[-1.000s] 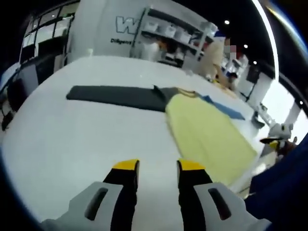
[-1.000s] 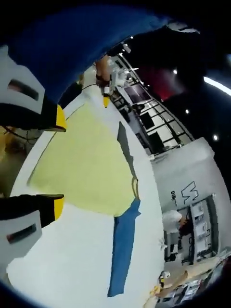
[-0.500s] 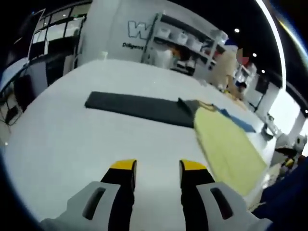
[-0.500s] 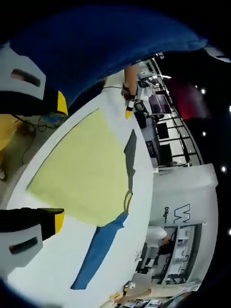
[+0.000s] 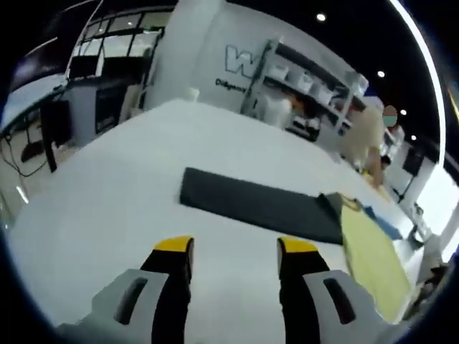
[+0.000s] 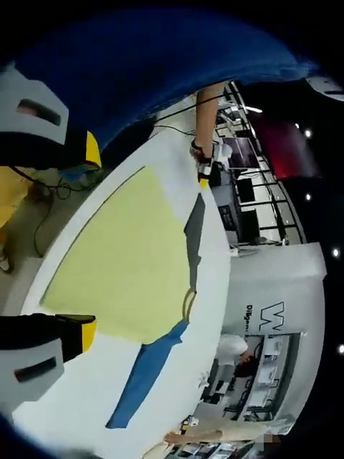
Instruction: Fold the garment on the visible template until the final outline fits inside the template.
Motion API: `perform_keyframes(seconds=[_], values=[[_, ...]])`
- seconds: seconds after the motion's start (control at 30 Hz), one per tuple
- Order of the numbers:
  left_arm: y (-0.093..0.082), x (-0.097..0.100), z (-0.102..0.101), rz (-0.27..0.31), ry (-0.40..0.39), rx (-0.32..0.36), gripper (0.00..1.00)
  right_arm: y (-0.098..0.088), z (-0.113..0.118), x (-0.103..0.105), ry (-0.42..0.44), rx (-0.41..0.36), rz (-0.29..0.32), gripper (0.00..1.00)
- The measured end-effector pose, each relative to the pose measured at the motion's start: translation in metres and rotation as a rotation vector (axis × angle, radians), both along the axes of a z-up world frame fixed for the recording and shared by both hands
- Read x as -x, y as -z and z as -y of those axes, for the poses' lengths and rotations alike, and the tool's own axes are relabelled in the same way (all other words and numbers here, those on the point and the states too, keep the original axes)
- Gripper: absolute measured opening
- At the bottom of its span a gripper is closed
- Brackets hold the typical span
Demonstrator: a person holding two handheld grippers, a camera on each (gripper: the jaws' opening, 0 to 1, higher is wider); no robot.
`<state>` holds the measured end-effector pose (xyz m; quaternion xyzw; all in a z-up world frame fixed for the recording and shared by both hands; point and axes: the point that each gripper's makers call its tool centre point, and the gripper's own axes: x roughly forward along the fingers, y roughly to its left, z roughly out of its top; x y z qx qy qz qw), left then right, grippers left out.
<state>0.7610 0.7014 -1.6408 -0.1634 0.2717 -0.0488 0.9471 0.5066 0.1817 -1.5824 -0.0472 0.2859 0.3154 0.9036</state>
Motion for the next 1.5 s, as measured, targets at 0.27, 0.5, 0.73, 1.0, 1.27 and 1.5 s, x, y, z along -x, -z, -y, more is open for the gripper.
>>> perform_keyframes(seconds=[0.27, 0.5, 0.73, 1.0, 1.27, 1.5], values=[[-0.002, -0.03, -0.021, 0.036, -0.066, 0.054, 0.51, -0.001, -0.009, 0.006, 0.033, -0.003, -0.009, 0.81], [0.004, -0.049, -0.031, 0.03, -0.068, 0.065, 0.45, -0.001, -0.01, 0.004, 0.065, 0.009, -0.018, 0.8], [0.017, -0.058, -0.035, 0.003, -0.069, 0.106, 0.42, -0.002, -0.019, 0.003, 0.08, 0.016, -0.021, 0.78], [0.029, -0.066, -0.039, -0.026, -0.058, 0.119, 0.37, -0.002, -0.021, 0.001, 0.091, 0.025, -0.026, 0.77], [0.023, -0.068, -0.026, -0.021, -0.057, 0.138, 0.35, 0.0, -0.022, -0.002, 0.089, 0.038, -0.048, 0.77], [0.02, -0.079, -0.022, -0.011, -0.068, 0.146, 0.32, 0.003, -0.024, 0.0, 0.087, 0.039, -0.076, 0.76]])
